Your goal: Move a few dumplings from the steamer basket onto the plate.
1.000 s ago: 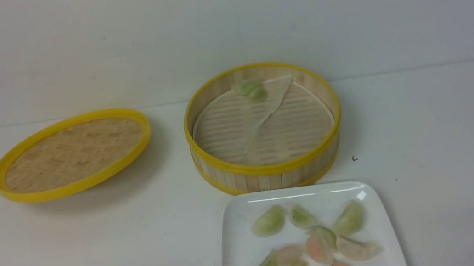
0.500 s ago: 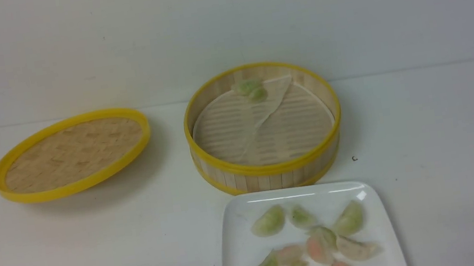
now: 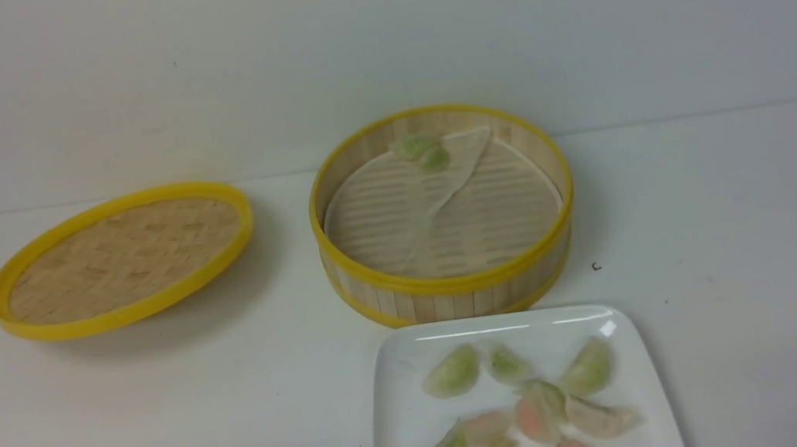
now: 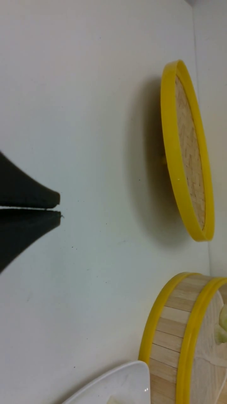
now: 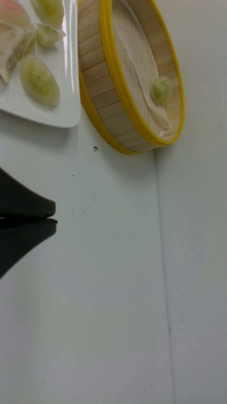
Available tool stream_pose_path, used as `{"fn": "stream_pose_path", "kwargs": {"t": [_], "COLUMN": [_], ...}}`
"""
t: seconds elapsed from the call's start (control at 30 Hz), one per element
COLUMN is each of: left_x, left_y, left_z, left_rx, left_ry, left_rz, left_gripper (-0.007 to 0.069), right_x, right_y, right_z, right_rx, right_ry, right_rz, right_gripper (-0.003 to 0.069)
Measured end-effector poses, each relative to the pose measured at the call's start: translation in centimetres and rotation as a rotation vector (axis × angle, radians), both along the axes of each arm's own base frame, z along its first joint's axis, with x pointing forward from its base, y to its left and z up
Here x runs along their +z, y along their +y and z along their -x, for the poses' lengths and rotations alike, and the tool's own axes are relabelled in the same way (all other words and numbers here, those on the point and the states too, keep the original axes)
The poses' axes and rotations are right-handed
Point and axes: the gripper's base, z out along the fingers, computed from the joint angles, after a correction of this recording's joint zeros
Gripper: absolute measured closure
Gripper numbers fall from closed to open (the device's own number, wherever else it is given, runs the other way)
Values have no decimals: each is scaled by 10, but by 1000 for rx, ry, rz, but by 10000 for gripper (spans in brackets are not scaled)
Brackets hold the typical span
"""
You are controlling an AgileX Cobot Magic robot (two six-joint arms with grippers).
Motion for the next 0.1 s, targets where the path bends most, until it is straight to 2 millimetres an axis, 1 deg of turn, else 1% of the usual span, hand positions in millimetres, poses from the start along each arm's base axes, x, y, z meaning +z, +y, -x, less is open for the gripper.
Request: {"fn": "stream_pose_path", "kwargs": {"t": [0.1], "left_x": [0], "left_y": [0], "left_z": [0], "left_rx": [0], "left_ry": [0], "left_rz": [0], "left_gripper": [634], "right_x": [0], "right_y": [0], "right_z": [0], "right_rx": [0], "right_ry": [0], "right_rz": [0], "right_gripper": [674]}}
